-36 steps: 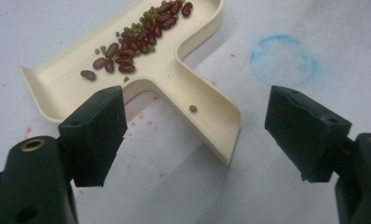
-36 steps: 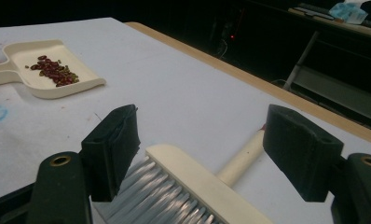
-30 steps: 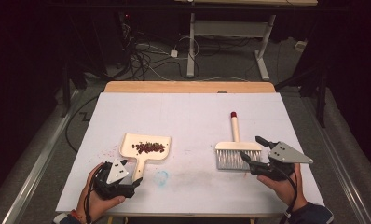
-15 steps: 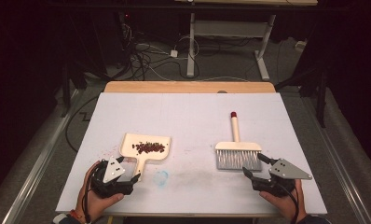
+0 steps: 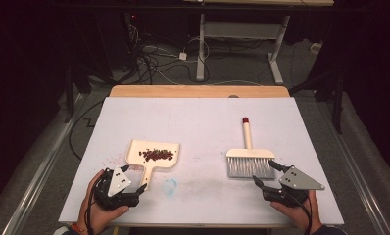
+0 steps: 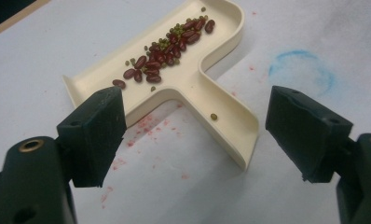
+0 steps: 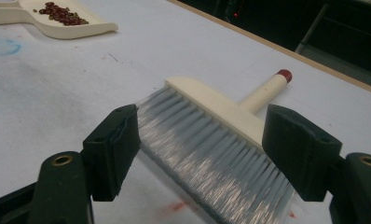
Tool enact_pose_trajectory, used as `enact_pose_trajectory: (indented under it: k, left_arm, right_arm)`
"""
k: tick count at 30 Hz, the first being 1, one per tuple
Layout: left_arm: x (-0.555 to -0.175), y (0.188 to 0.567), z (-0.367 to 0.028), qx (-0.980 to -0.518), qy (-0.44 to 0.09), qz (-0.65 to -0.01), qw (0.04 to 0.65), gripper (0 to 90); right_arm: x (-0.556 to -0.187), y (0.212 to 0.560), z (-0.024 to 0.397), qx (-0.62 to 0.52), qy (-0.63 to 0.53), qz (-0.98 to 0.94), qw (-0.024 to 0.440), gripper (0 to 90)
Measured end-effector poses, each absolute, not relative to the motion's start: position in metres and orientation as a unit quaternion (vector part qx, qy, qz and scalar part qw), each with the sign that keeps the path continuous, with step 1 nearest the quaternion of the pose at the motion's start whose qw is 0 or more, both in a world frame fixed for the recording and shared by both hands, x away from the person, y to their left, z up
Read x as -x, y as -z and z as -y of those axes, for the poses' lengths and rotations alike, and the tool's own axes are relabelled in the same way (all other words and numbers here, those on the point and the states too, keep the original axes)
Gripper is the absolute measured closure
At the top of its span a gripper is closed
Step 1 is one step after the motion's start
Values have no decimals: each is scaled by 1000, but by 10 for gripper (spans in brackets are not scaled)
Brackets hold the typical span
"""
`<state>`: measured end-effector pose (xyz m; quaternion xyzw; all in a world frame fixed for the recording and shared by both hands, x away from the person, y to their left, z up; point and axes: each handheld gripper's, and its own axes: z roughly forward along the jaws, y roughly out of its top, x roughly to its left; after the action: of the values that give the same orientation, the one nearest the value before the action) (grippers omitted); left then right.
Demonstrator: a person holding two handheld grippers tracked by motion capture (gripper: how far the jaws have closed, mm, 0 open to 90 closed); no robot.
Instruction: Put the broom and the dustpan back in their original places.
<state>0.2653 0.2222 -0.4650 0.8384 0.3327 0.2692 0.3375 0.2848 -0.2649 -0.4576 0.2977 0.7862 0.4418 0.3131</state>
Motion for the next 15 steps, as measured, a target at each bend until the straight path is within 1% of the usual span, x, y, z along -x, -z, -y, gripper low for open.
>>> enact_pose_trajectory:
  k: [13,15]
  left_arm:
    - [-270,466,-220,-841,-272,-330,332,195]
    - [-272,465,-220,-840,-271,-330,334,195]
  right_arm:
    - [-285,456,266,-296,-440,-786,318,274]
    - [-286,456,266,-299,-429,-787,327,273]
